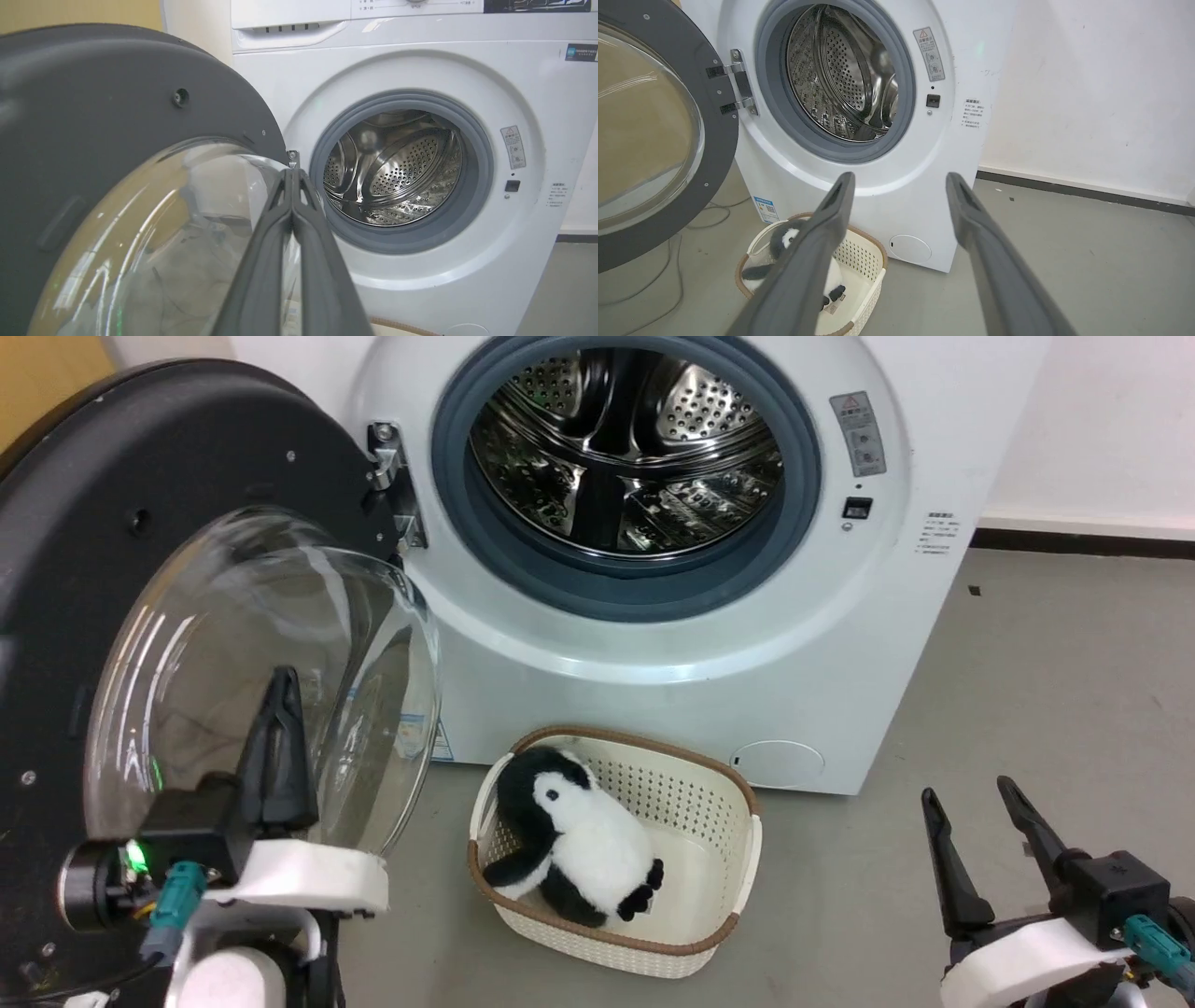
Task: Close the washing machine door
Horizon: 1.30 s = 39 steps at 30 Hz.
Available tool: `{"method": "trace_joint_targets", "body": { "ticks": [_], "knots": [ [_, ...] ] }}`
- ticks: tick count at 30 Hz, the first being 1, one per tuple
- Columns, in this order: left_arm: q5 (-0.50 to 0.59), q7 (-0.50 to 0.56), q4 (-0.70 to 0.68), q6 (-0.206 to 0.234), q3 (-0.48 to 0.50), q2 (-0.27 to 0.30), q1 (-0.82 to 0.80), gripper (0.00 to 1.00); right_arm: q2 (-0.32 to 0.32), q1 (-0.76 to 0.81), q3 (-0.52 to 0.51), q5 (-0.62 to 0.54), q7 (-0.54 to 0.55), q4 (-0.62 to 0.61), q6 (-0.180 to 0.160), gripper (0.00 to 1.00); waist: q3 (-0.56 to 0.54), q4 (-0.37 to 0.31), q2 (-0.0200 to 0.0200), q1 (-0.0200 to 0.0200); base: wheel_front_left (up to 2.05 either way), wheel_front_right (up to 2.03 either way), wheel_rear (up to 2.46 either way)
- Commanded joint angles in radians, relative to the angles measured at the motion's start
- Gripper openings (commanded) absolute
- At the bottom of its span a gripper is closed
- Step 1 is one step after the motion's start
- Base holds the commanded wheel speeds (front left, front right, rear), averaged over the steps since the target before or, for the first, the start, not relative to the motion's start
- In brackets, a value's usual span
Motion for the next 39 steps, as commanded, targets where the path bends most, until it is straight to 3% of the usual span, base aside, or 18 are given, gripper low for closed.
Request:
{"method": "trace_joint_targets", "body": {
  "ticks": [1,13,26,39],
  "knots": [
    [-0.005,-0.009,-0.014,-0.006,0.007,0.009,-0.026,0.0,0.001,0.005,-0.005,0.006,-0.01,-0.005,0.0,1.0,0.001,0.01,0.0,0.0,0.0,0.0,0.0],
    [-0.055,-0.034,-0.068,-0.049,0.082,0.026,-0.155,0.0,0.001,0.001,-0.026,0.014,-0.035,-0.015,0.0,1.0,0.023,0.081,0.0,0.0,0.0,0.0,0.0],
    [-0.154,-0.059,-0.119,-0.069,0.228,0.073,-0.264,0.0,0.002,-0.002,-0.05,0.02,-0.062,-0.026,0.0,1.0,0.042,0.154,0.0,0.0,0.0,0.0,0.0],
    [-0.434,0.013,0.029,-0.05,0.463,0.095,-0.325,0.0,0.002,-0.015,-0.073,0.021,-0.089,-0.038,0.0,1.0,0.079,0.234,0.0,0.0,0.0,0.0,0.0]
  ]
}}
